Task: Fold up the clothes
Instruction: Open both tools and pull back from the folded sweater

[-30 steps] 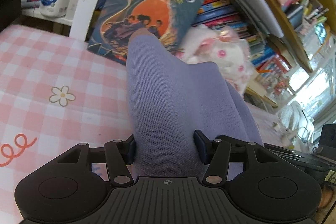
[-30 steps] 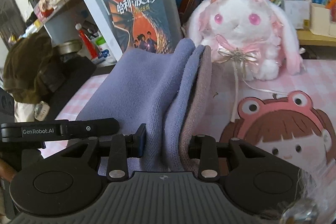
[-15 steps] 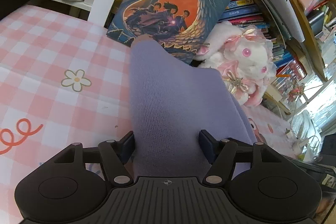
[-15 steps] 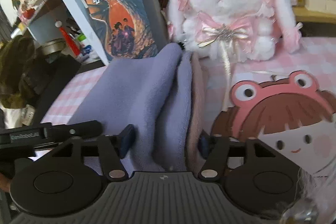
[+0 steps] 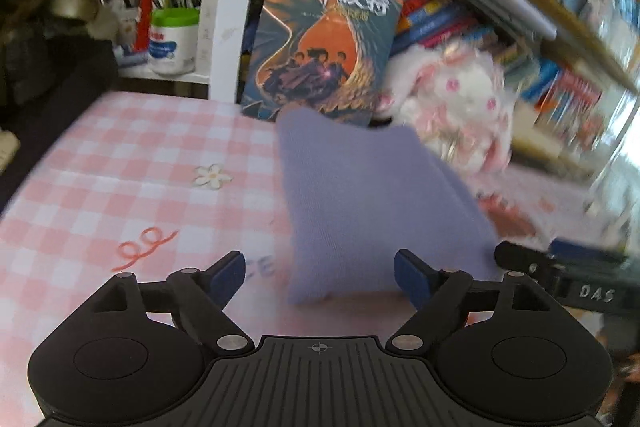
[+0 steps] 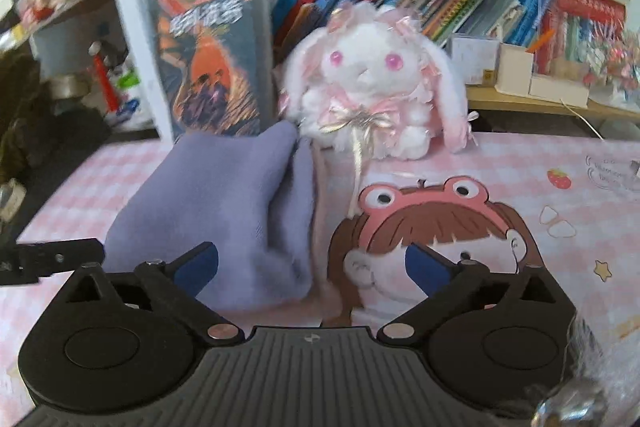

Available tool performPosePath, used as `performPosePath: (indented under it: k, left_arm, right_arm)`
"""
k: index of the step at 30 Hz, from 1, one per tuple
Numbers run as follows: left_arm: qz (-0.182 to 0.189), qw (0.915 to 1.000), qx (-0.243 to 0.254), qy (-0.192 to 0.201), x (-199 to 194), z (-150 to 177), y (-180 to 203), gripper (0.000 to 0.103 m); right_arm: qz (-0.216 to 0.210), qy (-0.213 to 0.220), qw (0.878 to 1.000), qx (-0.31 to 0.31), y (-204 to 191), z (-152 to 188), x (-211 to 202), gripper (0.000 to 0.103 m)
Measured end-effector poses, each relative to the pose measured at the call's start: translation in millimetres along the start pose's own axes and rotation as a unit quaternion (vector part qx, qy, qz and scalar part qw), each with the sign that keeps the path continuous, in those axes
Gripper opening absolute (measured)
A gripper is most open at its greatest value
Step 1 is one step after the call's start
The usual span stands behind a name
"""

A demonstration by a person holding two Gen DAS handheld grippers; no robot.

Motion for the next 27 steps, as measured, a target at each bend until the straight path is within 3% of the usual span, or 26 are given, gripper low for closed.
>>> performPosePath:
  k: [10,18,23,27]
  left_arm:
    - [-0.109,0.9936,0.020,0.021,-29.8,27.5,-4.3,0.092]
    - [-0.090,0.9948,0.047,0.012,-33.3,42.9,7.7,0.093]
    - [-0.074,0.9958,0.053,0.006,-31.8,45.4,1.3,0.099]
    - [-0.064,0.9964,0.055,-0.002,-29.4,47.4,-5.0,0.100]
  right_arm:
    - [0.067,-0.015,0.998,0.012,-5.4,32.7,-36.4,0.103]
    - [0.088,-0.024,0.996,0.014,-8.8,49.7,-46.8,0.103]
    - [0.123,-0.007,0.992,0.017,-13.0,52.0,-53.5,0.103]
    - [0.148,0.012,0.989,-0.021,-28.7,57.2,-64.7,0.103]
Point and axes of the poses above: each gripper's, at about its wrist camera, not at the fingertips, and x roughly the way its jaws point, y to its right, z to its underside, the point moved 8 cm from there along x, roughly the way its jaws point, and after that the axes turned 4 degrees about z, right-handed, at the moved point
